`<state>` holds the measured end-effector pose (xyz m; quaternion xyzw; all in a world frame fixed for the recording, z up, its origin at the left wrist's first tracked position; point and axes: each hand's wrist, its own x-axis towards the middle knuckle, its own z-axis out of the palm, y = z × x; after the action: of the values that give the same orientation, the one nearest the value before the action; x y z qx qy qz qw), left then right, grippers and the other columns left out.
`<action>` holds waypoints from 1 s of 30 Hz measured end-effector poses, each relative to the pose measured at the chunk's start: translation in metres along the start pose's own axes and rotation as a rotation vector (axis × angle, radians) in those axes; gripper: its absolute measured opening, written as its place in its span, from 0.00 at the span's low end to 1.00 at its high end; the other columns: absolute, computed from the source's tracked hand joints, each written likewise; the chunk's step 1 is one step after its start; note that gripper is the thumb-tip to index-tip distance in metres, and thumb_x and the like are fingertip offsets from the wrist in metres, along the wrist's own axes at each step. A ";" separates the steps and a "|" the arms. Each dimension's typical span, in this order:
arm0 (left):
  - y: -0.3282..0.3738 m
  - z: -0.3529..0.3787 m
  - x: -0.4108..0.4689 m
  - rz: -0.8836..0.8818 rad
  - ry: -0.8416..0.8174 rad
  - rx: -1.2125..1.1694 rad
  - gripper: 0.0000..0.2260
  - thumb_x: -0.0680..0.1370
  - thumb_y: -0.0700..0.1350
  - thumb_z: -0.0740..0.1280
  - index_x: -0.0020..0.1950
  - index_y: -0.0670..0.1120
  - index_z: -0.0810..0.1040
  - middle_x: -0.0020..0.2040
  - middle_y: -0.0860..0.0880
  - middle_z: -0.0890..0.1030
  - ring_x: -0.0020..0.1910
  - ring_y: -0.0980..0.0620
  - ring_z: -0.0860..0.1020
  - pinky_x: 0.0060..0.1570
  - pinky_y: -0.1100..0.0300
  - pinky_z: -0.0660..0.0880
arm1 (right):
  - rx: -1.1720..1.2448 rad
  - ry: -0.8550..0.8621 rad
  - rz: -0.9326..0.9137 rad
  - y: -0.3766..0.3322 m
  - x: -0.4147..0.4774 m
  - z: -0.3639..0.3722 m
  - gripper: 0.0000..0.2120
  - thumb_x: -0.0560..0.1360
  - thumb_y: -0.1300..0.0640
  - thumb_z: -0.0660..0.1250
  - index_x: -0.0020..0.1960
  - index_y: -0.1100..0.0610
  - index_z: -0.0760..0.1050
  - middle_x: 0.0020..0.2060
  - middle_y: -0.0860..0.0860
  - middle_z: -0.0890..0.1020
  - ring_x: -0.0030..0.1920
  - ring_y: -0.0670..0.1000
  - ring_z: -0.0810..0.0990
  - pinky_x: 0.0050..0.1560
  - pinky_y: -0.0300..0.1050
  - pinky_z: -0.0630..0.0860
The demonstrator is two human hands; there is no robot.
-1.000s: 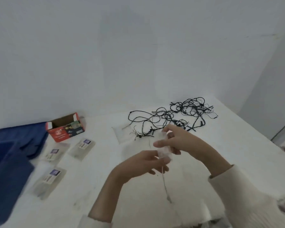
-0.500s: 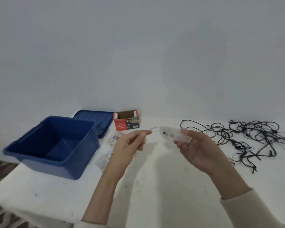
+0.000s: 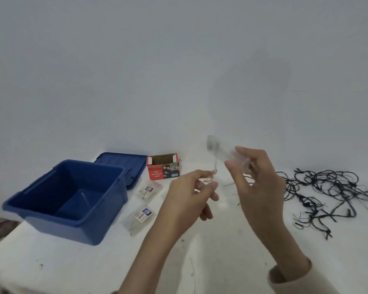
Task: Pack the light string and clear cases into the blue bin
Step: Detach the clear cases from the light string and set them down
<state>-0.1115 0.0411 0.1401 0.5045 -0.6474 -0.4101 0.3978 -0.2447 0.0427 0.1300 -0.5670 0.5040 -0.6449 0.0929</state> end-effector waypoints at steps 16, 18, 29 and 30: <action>0.026 -0.024 0.016 0.082 -0.297 -0.370 0.11 0.73 0.39 0.68 0.33 0.50 0.83 0.33 0.56 0.80 0.28 0.56 0.69 0.28 0.66 0.64 | 0.833 -0.859 0.483 0.006 0.022 -0.048 0.17 0.65 0.57 0.76 0.52 0.61 0.80 0.36 0.58 0.79 0.33 0.54 0.78 0.37 0.42 0.75; 0.022 -0.010 0.015 -0.058 -0.182 -0.552 0.16 0.75 0.33 0.62 0.33 0.48 0.82 0.32 0.56 0.80 0.27 0.58 0.70 0.26 0.66 0.62 | 0.914 -0.740 0.532 0.008 0.019 -0.042 0.25 0.62 0.56 0.78 0.58 0.57 0.78 0.34 0.59 0.79 0.33 0.55 0.78 0.37 0.42 0.76; 0.012 0.007 0.015 -0.260 -0.133 -0.593 0.12 0.77 0.32 0.60 0.41 0.43 0.80 0.24 0.53 0.73 0.20 0.58 0.64 0.22 0.68 0.64 | 0.691 -0.741 0.478 0.004 0.015 -0.045 0.27 0.63 0.51 0.77 0.61 0.53 0.78 0.38 0.60 0.81 0.38 0.56 0.80 0.44 0.44 0.77; 0.011 0.006 0.016 -0.271 -0.146 -0.589 0.11 0.77 0.33 0.61 0.40 0.44 0.80 0.24 0.52 0.73 0.20 0.58 0.63 0.22 0.68 0.63 | 0.672 -0.746 0.482 0.004 0.016 -0.045 0.28 0.63 0.50 0.77 0.61 0.53 0.78 0.39 0.61 0.81 0.38 0.57 0.81 0.44 0.45 0.77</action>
<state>-0.1237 0.0277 0.1499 0.4187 -0.4548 -0.6639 0.4208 -0.2894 0.0544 0.1435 -0.5650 0.3190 -0.4861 0.5854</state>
